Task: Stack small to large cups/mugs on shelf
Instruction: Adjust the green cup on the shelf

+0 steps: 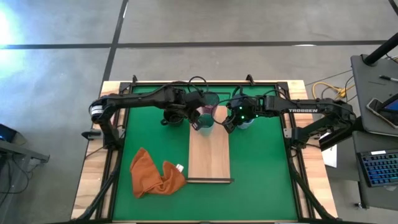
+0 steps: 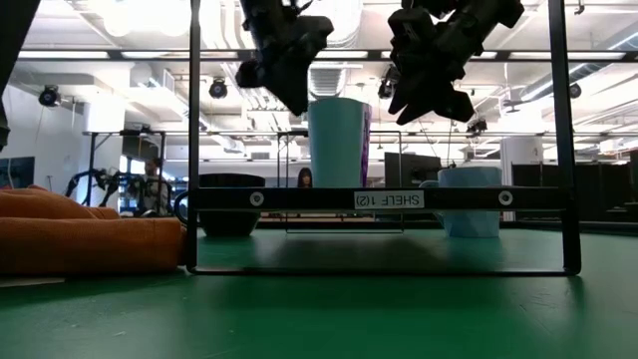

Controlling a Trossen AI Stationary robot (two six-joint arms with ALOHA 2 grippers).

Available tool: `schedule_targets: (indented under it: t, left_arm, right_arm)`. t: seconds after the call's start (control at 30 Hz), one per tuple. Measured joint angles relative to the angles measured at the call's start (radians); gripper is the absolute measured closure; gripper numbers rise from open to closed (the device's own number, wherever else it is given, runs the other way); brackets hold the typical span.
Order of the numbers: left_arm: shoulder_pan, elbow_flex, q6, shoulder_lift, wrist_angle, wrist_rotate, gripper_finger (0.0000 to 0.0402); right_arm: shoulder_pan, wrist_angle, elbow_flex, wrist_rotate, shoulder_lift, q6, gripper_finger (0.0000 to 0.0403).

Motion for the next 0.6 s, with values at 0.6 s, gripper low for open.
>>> schedule_targets:
  t: [0.6]
  left_arm:
    - [-0.022, -0.230, -0.058, -0.038, 0.337, 0.095, 0.0333]
  right_arm:
    - [-0.002, -0.003, 0.000, 0.000, 0.000, 0.004, 0.0308]
